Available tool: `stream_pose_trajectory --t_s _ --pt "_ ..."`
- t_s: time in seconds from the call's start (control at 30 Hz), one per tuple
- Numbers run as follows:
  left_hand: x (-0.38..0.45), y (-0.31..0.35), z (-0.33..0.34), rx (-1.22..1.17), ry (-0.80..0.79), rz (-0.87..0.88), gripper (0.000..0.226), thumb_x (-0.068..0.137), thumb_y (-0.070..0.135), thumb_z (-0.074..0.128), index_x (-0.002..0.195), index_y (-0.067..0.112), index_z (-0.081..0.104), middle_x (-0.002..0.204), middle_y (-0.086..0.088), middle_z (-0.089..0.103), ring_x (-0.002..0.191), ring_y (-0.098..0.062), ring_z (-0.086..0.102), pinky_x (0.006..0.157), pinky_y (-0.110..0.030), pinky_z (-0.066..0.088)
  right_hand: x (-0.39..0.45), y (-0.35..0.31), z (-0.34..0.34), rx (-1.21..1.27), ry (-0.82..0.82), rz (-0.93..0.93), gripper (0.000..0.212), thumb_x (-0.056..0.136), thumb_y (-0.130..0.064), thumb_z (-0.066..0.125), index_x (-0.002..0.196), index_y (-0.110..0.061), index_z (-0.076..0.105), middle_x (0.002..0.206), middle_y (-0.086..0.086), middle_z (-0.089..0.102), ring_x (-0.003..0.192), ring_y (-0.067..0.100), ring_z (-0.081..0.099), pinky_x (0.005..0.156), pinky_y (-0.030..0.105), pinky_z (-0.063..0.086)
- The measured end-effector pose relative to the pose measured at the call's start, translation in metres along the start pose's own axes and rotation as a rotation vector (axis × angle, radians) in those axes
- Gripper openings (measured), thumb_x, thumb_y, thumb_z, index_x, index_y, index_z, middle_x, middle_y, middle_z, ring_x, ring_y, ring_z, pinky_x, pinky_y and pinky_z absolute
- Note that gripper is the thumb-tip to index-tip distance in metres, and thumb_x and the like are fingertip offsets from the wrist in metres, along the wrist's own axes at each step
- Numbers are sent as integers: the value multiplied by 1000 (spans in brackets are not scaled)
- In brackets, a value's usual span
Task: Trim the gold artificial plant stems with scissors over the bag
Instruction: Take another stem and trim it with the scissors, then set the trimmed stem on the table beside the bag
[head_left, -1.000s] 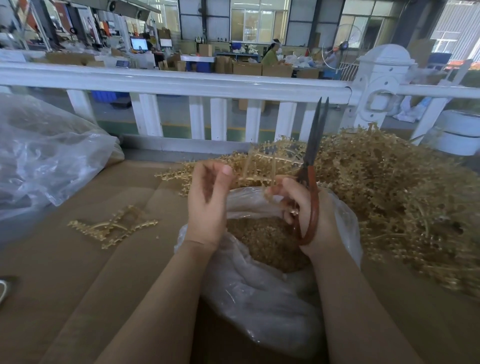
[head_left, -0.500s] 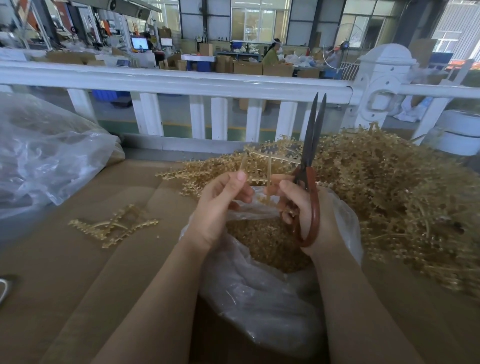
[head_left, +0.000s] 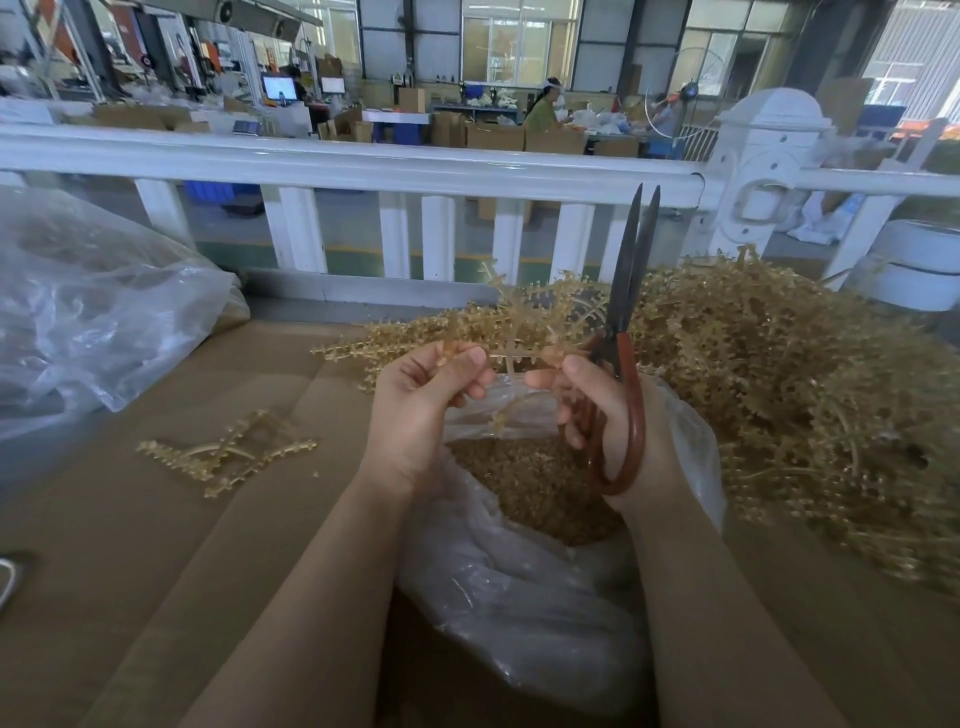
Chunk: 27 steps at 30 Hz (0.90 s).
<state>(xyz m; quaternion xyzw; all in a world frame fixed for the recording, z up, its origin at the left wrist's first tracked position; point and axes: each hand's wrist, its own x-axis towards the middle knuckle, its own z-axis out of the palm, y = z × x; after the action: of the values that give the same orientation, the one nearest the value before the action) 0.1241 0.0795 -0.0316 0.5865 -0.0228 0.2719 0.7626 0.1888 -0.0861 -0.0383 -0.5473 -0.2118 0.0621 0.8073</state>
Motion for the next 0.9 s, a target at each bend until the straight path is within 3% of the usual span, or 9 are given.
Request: stream_pose_trajectory --t_s 0.13,0.27,0.33,0.4,0.5,0.6,0.67,0.8,0.9 --pt "2 4 -5 -56 110 18 24 94 10 62 72 16 72 68 -1 67 64 -14 56 70 -28 45 -2 -2 -1 -28 16 -17 24 88 -31 69 103 -13 75 98 11 78 54 6 58 42 15 42" --pt "9 15 -20 -293 369 29 20 98 10 57 79 10 65 68 0 64 60 -9 56 59 -20 47 -4 -4 0 -119 110 -77 15 91 -22 73 94 -7 72 75 2 74 48 4 55 46 16 44" --pt "12 20 -32 -439 543 21 20 99 11 56 80 12 62 67 2 62 56 -6 55 54 -18 47 -3 -1 1 -425 256 -122 10 92 -22 73 83 -19 71 64 -9 69 52 1 59 54 16 45" --pt "12 23 -42 -543 689 32 19 100 11 54 82 13 61 65 3 60 54 -6 54 53 -20 49 -4 2 5 -752 339 -199 21 92 -31 71 72 -30 64 63 -22 65 60 -5 60 55 7 39" --pt "14 22 -52 -618 970 23 13 100 13 53 90 9 59 62 2 57 48 -8 53 51 -21 48 -10 4 9 -1047 245 -302 30 88 -48 57 63 -32 52 52 -11 55 53 2 53 48 12 31" --pt "22 19 -59 -556 1247 11 14 102 17 53 106 5 59 65 -1 60 45 -8 56 51 -22 51 -11 6 10 -1262 175 -403 40 88 -50 53 56 -29 40 48 -12 39 47 1 39 49 17 24" --pt "24 17 -63 -542 1315 2 17 104 18 50 113 6 58 71 -3 62 46 -7 60 54 -23 55 -10 6 9 -1319 169 -392 45 90 -49 57 55 -29 37 48 -13 37 45 0 36 48 15 21" --pt "23 14 -65 -525 1294 -42 24 104 25 47 86 10 54 72 -5 63 44 -7 61 51 -22 54 -8 6 8 -1356 157 -266 42 86 -61 49 58 -31 41 51 -16 40 48 -3 39 49 13 22" --pt "23 14 -61 -509 1300 -46 32 100 29 56 111 -1 56 76 -7 68 49 -10 63 55 -24 57 -6 8 8 -1391 149 -228 42 85 -65 46 60 -32 41 53 -17 41 50 -3 40 48 14 24"
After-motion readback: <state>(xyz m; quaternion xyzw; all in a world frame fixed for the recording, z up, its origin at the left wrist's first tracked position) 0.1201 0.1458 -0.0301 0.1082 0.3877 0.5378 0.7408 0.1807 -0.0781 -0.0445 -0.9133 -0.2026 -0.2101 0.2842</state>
